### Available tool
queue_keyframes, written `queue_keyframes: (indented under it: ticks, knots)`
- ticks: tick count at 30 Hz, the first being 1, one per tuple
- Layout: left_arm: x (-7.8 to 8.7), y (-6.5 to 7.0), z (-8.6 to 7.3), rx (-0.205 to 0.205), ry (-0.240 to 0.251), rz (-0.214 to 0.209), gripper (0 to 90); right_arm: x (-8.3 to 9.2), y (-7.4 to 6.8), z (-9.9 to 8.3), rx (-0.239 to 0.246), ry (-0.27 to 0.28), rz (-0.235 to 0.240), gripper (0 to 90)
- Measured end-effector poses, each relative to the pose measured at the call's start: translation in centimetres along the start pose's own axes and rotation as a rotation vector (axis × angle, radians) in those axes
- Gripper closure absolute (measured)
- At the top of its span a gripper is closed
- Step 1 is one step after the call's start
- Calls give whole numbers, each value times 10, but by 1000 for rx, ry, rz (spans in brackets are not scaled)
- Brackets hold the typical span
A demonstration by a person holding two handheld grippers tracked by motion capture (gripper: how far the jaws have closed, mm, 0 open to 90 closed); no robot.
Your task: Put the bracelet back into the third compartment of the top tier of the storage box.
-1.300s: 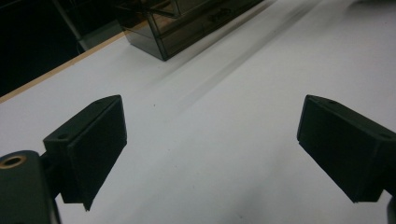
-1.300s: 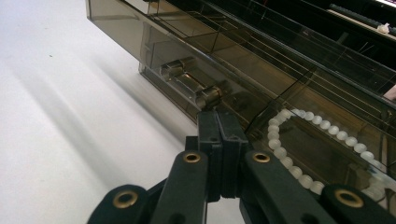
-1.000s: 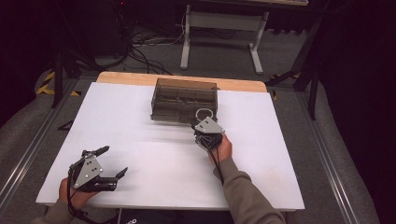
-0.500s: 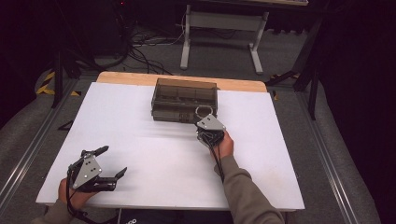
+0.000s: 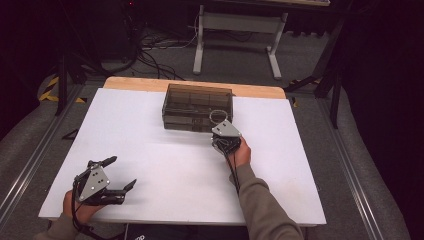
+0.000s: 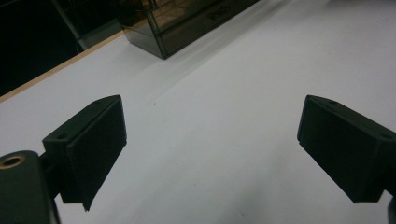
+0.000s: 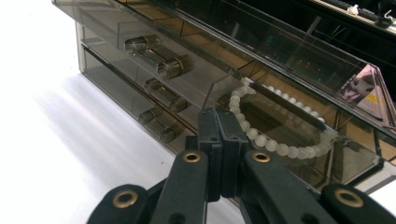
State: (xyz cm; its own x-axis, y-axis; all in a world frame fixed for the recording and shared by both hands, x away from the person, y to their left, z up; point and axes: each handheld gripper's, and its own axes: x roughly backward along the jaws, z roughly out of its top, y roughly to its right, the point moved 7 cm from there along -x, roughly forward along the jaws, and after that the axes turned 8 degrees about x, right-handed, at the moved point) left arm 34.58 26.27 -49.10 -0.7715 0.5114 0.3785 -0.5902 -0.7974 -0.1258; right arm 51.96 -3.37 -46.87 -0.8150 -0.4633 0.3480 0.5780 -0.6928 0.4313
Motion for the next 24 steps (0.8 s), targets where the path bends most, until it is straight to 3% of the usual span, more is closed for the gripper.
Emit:
queue_keyframes:
  ticks: [3,7,16,20,24]
  knots:
    - [0,-2,0,-11,-1,19,89,-2,0,2,-2,-2,-2,900]
    - [-1,-3,-1,-3,-3,3,90,-4,-1,3,17,-2,-1,900]
    - [-1,-6,-1,-6,0,26,92,-10,3,3,8,-8,-5,900]
    - [0,-7,-2,20,7,11,93,-12,7,2,-6,-10,-7,900]
    - [2,-8,-1,15,10,17,93,-13,11,1,-33,-10,-20,900]
